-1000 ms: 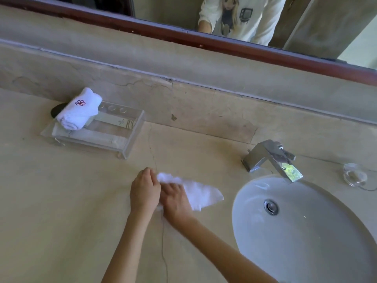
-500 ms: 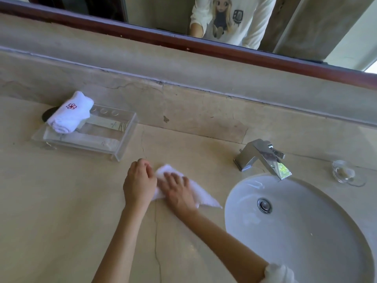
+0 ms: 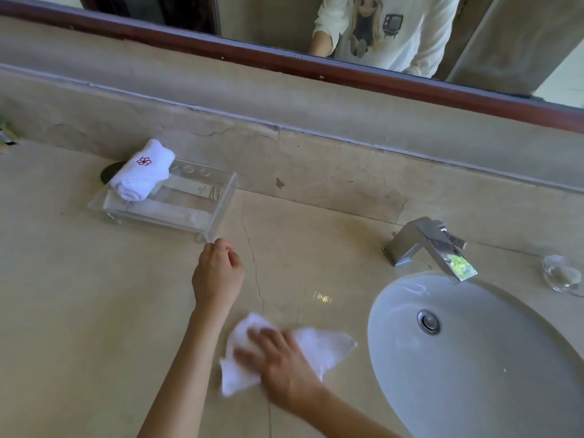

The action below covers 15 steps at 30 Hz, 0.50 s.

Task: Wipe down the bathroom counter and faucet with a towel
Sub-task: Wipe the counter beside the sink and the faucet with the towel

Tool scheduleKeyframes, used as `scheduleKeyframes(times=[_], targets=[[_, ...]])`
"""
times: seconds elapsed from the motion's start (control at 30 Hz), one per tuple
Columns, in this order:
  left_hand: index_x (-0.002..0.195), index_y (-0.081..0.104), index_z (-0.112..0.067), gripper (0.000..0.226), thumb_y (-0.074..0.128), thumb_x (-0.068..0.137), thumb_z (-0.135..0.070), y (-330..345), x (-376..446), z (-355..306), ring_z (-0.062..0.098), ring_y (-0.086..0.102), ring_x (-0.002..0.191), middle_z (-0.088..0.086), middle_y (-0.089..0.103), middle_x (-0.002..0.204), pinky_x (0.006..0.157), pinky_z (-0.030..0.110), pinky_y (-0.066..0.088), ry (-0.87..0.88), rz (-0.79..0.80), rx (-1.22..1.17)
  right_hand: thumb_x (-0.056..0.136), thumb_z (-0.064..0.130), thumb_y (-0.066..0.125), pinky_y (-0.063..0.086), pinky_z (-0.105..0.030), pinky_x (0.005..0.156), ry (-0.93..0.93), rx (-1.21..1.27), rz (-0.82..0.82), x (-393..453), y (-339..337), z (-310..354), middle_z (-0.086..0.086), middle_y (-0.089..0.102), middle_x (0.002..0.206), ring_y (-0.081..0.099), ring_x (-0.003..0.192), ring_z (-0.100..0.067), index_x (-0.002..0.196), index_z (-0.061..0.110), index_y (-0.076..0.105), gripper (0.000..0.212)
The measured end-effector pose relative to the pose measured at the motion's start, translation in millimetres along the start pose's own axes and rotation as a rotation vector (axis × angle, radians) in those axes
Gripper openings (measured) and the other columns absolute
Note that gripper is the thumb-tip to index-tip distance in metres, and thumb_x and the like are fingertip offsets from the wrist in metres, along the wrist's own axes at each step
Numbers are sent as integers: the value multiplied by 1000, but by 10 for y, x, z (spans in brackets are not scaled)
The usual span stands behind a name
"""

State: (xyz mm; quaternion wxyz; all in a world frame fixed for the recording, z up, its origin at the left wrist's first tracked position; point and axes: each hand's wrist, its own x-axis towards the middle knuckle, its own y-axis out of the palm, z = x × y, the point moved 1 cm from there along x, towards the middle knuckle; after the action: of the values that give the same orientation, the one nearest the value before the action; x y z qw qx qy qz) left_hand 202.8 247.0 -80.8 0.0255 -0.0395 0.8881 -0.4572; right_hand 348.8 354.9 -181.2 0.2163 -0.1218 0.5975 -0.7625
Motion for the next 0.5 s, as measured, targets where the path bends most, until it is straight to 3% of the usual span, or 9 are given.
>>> scheduleKeyframes(times=[0.07, 0.13, 0.23, 0.33, 0.4, 0.5], targets=[[110, 58, -6, 23, 43, 92, -10, -18, 32, 25, 33, 53, 108, 15, 58, 112, 81, 39, 43, 1, 12, 9, 63, 34, 66, 49, -27, 84, -92, -46, 43, -216, 76, 54, 6, 54, 134, 56, 115, -15, 126, 44, 44, 67], [110, 58, -6, 24, 43, 93, -10, -57, 84, 74, 33, 53, 109, 15, 58, 113, 81, 39, 43, 4, 24, 15, 72, 36, 60, 44, -30, 90, -94, -106, -32, -173, 36, -160, 10, 53, 135, 53, 117, -14, 125, 48, 44, 56], [110, 58, -7, 23, 44, 92, -9, -114, 167, 187, 32, 53, 109, 14, 57, 114, 82, 38, 43, 16, 36, 20, 83, 33, 40, 35, -38, 89, 97, -129, -135, 244, -201, -688, 6, 52, 136, 49, 118, -20, 125, 45, 47, 45], [112, 59, -8, 24, 45, 92, -9, -141, 190, 305, 29, 54, 108, 11, 58, 114, 81, 36, 43, 69, 62, 13, 85, 33, 17, 35, -45, 93, 332, -125, -104, 844, -540, -1248, -1, 38, 147, 40, 127, -28, 133, 40, 42, 55], [112, 60, -9, 25, 46, 91, -9, -152, 195, 373, 27, 56, 107, 8, 60, 114, 82, 35, 44, 95, 83, 6, 92, 29, 21, 30, -46, 97, 476, -111, -86, 1236, -691, -1522, 0, 30, 149, 32, 129, -29, 137, 38, 37, 48], [106, 63, -13, 22, 47, 91, -14, -171, 215, 495, 26, 61, 100, 4, 65, 108, 80, 34, 48, 137, 119, 28, 96, 22, 35, 33, -49, 96, 550, -29, -83, 1719, -811, -1632, -1, 36, 142, 34, 124, -30, 136, 34, 41, 41]])
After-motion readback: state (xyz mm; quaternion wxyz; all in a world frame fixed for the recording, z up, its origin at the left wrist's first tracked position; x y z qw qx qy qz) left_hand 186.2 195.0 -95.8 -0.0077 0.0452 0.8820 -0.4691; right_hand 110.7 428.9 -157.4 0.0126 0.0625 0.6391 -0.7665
